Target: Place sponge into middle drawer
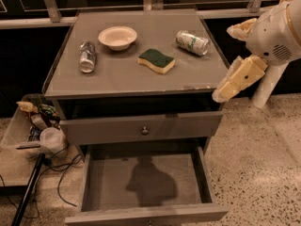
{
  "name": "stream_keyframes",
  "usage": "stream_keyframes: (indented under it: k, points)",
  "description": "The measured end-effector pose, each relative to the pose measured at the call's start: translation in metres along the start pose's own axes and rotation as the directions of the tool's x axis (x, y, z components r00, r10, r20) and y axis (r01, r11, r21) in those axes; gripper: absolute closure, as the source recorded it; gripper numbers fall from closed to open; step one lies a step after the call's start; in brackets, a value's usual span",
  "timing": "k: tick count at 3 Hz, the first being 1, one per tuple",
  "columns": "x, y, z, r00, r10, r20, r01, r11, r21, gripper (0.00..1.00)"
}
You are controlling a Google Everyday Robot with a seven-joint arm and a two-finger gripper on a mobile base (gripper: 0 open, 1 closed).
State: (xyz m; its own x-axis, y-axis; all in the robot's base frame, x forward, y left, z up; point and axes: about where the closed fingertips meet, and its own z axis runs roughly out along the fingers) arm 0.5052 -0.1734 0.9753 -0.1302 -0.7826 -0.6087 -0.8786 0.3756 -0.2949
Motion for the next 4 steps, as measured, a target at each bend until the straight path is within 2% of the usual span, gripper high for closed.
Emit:
stream_keyframes:
  k: [1,2,4]
  points:
    - [-0.009,-0.017,0.025,0.996,0.039,0.083,-0.039,0.9992,0.009,0.00]
    - [-0.017,-0.034,0.048,0.990,0.061,0.125,-0.064,0.9976,0.025,0.00]
    - [-0.042,-0.066,0.115,0.996,0.010,0.090,-0.013,0.9993,0.034,0.00]
